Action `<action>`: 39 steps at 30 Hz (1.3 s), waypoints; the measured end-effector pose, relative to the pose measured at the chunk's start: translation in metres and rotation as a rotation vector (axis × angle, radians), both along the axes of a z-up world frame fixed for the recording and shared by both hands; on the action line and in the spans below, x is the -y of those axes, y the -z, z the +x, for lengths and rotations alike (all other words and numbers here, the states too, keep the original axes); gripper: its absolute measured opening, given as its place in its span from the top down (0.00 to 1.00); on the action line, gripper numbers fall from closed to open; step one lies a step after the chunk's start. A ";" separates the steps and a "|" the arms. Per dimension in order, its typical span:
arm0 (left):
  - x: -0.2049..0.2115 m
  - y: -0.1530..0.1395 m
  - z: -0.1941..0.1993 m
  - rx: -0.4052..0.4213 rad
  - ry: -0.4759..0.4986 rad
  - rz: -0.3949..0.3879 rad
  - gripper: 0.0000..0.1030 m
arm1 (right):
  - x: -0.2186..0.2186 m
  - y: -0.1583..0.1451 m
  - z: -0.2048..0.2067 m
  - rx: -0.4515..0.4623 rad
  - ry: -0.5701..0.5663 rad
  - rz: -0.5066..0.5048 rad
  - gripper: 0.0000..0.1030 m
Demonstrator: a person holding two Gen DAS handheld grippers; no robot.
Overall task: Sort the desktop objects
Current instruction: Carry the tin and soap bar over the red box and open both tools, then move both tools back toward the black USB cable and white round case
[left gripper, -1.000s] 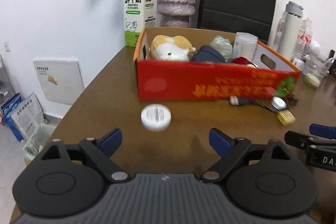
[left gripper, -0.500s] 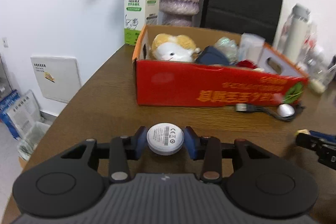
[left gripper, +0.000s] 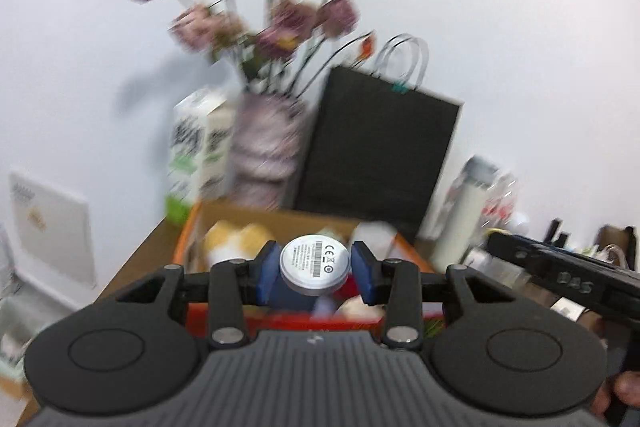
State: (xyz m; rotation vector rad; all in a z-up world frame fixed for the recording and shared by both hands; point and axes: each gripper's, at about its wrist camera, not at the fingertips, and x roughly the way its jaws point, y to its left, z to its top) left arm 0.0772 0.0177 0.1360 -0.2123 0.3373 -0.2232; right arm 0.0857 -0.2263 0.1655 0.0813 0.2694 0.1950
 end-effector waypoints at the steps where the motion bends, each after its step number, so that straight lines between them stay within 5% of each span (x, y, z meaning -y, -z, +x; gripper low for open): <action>1: 0.004 -0.007 0.010 -0.003 0.017 0.001 0.61 | 0.000 -0.007 0.012 -0.015 0.001 0.000 0.72; 7: 0.033 -0.019 0.086 -0.151 0.099 0.036 0.61 | 0.003 -0.007 0.105 -0.306 -0.002 -0.053 0.72; 14: 0.052 0.042 0.173 -0.519 0.047 0.116 0.60 | 0.007 0.054 0.180 -0.668 0.010 -0.095 0.71; 17: 0.047 0.057 0.182 -0.600 0.028 0.088 0.47 | 0.005 0.064 0.176 -0.680 0.030 -0.125 0.54; 19: 0.044 0.054 0.174 -0.579 0.035 0.090 0.23 | 0.007 0.059 0.167 -0.652 0.004 -0.083 0.35; 21: 0.043 0.044 0.166 -0.532 0.023 0.118 0.15 | 0.009 0.049 0.158 -0.603 0.007 -0.050 0.21; 24: 0.034 0.027 0.148 -0.452 -0.002 0.143 0.01 | 0.005 0.034 0.148 -0.531 0.007 -0.036 0.19; 29: 0.013 0.025 0.088 -0.232 -0.175 0.231 0.00 | 0.004 0.028 0.093 -0.293 -0.009 0.003 0.12; 32: -0.002 0.036 0.050 -0.159 -0.298 0.218 0.00 | 0.002 0.049 0.063 -0.259 -0.033 0.034 0.11; 39: -0.018 0.071 -0.007 -0.202 -0.310 0.190 0.00 | -0.019 0.098 0.018 -0.303 -0.017 0.020 0.11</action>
